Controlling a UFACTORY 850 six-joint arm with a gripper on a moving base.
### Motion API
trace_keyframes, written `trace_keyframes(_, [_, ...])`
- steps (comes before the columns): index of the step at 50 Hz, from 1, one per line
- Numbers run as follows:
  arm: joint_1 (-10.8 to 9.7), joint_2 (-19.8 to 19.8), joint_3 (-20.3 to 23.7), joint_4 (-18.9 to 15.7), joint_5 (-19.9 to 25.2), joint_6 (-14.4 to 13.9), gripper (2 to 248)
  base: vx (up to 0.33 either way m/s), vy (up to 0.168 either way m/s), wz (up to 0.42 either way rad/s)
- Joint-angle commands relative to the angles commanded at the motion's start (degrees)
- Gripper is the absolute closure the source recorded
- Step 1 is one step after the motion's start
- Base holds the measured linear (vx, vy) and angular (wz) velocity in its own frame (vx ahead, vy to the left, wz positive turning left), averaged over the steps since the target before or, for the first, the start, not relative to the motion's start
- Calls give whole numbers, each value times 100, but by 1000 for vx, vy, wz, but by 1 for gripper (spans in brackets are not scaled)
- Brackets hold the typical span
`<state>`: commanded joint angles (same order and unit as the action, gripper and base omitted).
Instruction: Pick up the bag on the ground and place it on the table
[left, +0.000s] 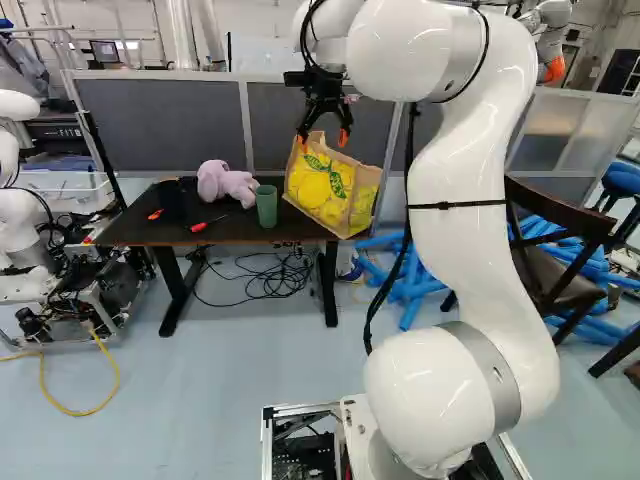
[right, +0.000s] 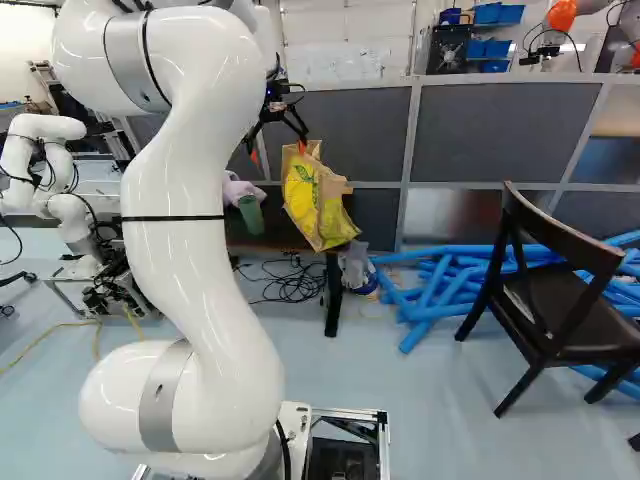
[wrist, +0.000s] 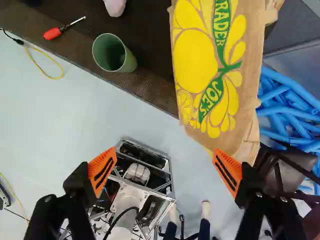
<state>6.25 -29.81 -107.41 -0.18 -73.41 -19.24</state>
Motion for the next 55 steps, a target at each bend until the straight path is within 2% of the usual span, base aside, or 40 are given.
trace_keyframes(35, [0,0,0,0,0,0,3,-126,1,15])
trace_keyframes(55, [0,0,0,0,0,0,3,-9,0,1])
